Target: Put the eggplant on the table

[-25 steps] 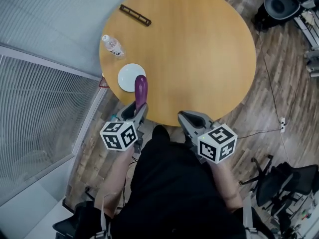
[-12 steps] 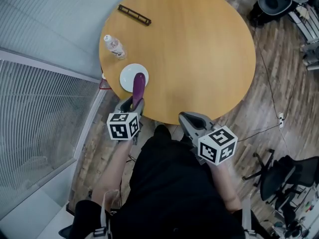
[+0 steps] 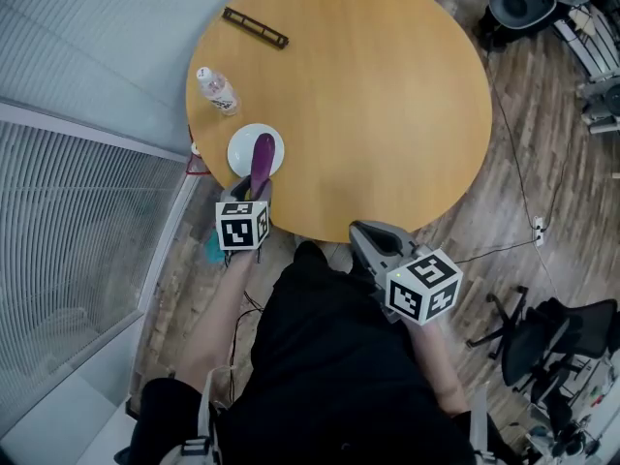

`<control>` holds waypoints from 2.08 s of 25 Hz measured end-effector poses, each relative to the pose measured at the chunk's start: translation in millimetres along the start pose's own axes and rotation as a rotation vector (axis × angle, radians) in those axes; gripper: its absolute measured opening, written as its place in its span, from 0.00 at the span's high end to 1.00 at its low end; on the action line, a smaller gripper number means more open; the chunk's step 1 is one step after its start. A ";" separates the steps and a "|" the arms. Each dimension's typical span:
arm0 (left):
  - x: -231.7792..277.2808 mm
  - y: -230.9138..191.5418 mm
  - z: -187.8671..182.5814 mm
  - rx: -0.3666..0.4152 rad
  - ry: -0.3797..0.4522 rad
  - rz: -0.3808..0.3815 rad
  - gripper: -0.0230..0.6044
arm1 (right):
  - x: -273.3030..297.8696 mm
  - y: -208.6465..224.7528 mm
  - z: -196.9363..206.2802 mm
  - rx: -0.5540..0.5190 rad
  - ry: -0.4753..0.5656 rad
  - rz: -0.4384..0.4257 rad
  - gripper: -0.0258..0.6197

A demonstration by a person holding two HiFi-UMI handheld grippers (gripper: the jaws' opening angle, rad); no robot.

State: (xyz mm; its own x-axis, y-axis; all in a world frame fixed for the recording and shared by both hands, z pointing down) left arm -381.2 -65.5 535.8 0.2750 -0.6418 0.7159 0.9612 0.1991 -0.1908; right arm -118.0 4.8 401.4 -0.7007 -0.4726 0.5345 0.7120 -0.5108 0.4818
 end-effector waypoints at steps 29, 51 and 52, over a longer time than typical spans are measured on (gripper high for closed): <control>82.2 -42.0 -8.5 0.022 -0.132 -0.076 0.68 | -5.8 24.9 -22.5 0.025 0.005 0.105 0.93; 87.2 -49.6 -5.6 0.028 -0.153 -0.096 0.66 | 1.6 31.3 -27.1 0.040 0.008 0.098 0.93; 87.3 -49.6 -5.9 0.028 -0.153 -0.094 0.66 | 1.3 31.6 -27.7 0.041 0.009 0.097 0.93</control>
State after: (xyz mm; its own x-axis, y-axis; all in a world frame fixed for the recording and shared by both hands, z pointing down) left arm -404.8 -135.8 603.8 0.1751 -0.5392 0.8238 0.9811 0.1652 -0.1004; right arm -97.7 -31.8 398.1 -0.6287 -0.5246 0.5740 0.7776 -0.4329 0.4560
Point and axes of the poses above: the fingertips, and each gripper's own axes: x forward along the fingers, y to its right, z out of its underside, the point moved 8 cm from there along -x, backward along the fingers, and after that the axes turned 2 degrees about y, right-handed, at the moved point
